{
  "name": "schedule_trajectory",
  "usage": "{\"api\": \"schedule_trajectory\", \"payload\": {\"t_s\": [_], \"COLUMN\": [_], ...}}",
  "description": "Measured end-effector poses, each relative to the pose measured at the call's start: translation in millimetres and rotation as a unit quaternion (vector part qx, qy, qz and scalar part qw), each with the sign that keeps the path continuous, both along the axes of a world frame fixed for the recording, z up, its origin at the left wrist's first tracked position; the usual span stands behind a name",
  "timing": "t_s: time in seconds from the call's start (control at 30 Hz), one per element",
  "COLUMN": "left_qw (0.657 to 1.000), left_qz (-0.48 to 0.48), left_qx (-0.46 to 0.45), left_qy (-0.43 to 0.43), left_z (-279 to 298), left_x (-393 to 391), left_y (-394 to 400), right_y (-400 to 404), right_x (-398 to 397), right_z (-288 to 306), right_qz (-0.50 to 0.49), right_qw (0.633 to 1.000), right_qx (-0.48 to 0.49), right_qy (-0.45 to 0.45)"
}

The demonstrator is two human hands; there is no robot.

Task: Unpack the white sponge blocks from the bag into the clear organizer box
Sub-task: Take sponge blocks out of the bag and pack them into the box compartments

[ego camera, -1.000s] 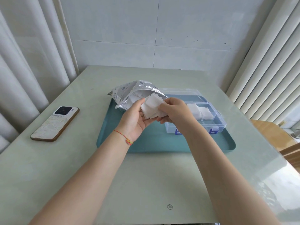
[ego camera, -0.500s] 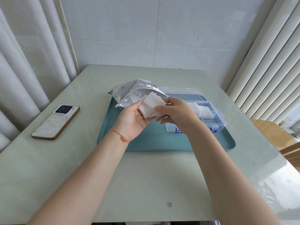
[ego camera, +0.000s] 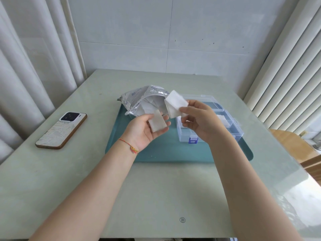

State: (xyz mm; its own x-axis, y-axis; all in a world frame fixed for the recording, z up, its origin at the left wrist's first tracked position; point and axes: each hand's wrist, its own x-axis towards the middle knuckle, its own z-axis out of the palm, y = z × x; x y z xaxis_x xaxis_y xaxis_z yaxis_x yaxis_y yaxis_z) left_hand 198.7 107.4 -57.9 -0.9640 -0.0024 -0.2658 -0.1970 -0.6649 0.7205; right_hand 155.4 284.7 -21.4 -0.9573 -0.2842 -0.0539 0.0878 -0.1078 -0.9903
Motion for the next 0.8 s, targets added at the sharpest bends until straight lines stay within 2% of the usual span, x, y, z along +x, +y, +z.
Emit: {"api": "schedule_trajectory", "payload": {"t_s": [0.13, 0.4, 0.7, 0.8], "left_qw": [1.0, 0.998, 0.999, 0.999], "left_qz": [-0.022, -0.03, -0.02, 0.002], "left_qx": [-0.018, -0.028, 0.015, 0.025], "left_qy": [0.014, 0.04, 0.038, 0.026], "left_z": [4, 5, 3, 2], "left_x": [2, 2, 1, 0], "left_y": [5, 5, 6, 5], "right_y": [-10, -19, -21, -19], "right_x": [8, 10, 11, 10], "right_z": [-3, -8, -7, -5], "right_qz": [0.036, 0.017, -0.055, -0.067], "right_qw": [0.998, 0.99, 0.932, 0.93], "right_qx": [0.046, 0.135, 0.304, 0.305], "right_qy": [0.009, 0.047, 0.188, 0.192]}}
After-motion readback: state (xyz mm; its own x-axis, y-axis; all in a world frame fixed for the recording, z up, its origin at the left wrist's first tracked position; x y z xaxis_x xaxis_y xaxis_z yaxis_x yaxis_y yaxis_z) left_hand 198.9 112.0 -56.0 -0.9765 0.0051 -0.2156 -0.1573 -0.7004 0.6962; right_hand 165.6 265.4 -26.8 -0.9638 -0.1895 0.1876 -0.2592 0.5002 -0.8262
